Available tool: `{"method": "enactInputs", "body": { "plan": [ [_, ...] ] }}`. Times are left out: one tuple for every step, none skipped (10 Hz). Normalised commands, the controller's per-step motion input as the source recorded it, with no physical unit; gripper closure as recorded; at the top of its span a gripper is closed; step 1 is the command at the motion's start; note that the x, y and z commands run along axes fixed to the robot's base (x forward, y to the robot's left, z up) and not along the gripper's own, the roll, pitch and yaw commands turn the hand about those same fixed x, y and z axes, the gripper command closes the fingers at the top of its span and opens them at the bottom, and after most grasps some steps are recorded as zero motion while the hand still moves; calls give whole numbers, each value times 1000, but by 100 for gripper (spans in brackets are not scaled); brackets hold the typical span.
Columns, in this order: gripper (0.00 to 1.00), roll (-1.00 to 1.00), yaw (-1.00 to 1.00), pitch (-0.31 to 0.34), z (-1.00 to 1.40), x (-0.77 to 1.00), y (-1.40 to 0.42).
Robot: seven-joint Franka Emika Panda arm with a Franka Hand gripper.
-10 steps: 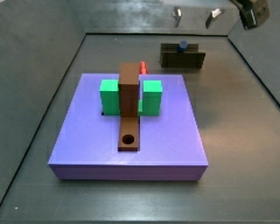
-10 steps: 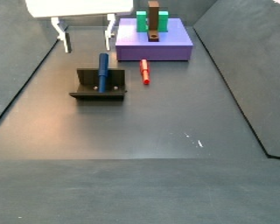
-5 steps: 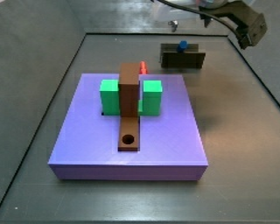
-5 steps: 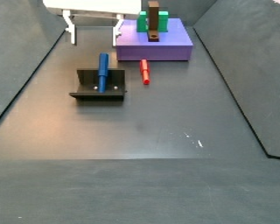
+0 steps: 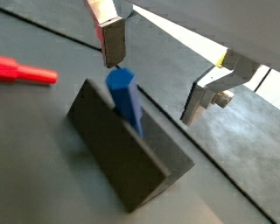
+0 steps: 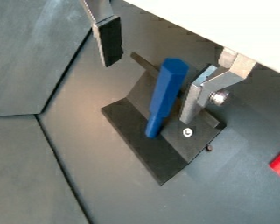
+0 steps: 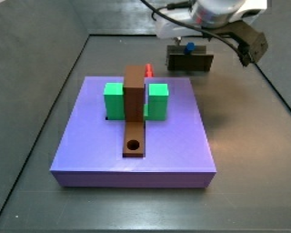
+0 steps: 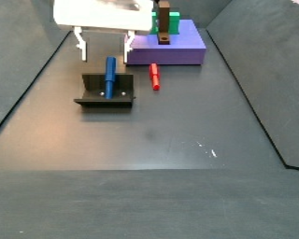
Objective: Pick up the blue object. Move up. Place the blue object on the fixture. Regrasp the blue object. Move to above the board. Insert the blue object.
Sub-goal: Regrasp the blue object.
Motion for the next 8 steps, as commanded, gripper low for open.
{"method": "enactInputs", "body": {
  "plan": [
    [0,146,-46,-97,-229,-140,-177],
    [0,329,-60,-40,-226,-57,-289],
    [0,320,-29,-31,-220,-77,-203],
    [0,283,0,0,-180,0,0],
    [0,334,0,0,-174,0,26],
    [0,351,0,20,-126,0,66],
    [0,314,0,89,-74,57,11],
    [0,237,0,54,-29,0,0]
  ]
}}
